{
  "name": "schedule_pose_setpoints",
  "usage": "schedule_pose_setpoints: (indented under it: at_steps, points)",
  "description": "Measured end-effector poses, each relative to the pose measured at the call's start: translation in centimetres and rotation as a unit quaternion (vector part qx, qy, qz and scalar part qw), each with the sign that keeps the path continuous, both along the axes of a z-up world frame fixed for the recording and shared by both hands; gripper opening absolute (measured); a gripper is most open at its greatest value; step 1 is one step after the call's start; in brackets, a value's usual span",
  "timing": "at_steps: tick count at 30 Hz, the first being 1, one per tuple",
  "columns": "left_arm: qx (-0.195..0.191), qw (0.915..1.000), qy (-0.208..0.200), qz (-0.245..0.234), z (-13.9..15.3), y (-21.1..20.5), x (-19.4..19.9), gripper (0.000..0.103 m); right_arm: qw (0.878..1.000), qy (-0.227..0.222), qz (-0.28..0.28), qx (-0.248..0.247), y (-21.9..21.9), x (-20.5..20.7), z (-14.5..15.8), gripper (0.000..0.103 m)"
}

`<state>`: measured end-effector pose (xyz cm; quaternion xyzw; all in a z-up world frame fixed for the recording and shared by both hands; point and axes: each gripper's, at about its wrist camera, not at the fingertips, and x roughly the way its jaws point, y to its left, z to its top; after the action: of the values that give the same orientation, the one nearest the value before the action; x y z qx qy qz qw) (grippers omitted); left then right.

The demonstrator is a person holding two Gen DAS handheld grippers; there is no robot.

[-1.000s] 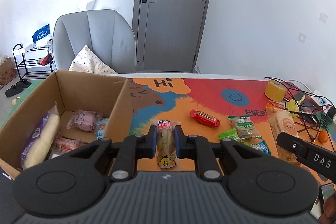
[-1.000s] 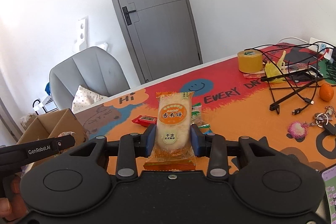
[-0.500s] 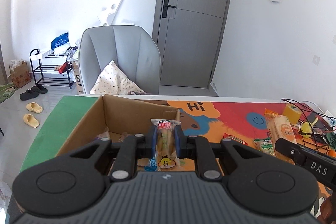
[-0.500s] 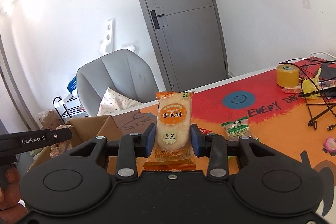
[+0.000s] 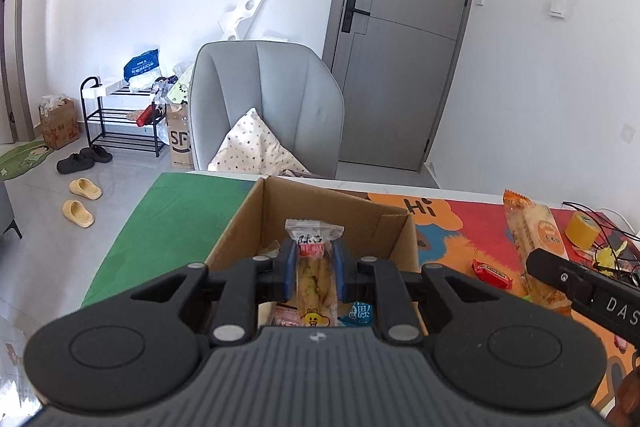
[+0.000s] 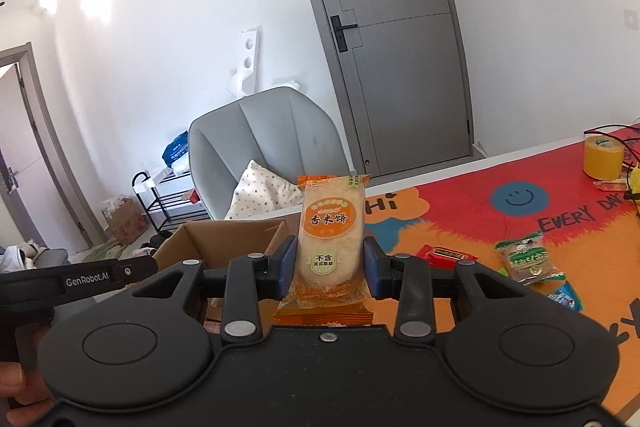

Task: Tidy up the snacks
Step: 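Carry the clear snack and rice cake into the box and open both grippers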

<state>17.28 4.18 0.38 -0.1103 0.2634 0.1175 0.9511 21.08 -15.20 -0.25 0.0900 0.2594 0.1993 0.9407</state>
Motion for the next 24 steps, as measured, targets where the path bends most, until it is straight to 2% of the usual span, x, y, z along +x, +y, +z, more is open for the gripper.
schedule_pose_setpoints:
  at_steps: [9, 20, 24]
  points:
    - [-0.021, 0.9991, 0.003, 0.038, -0.4, 3.6, -1.5, 0.046, 0.999, -0.001, 0.041, -0.001, 3.9, 0.3, 0.7, 0.036]
    - [-0.028, 0.9978, -0.006, 0.059, -0.2, 6.0, -2.6, 0.066, 0.998, 0.006, 0.07, -0.005, 7.9, 0.2, 0.7, 0.036]
    - [-0.03, 0.9974, -0.01, 0.065, -0.1, 6.6, -3.1, 0.07, 0.996, 0.007, 0.085, 0.004, 9.0, 0.3, 0.7, 0.038]
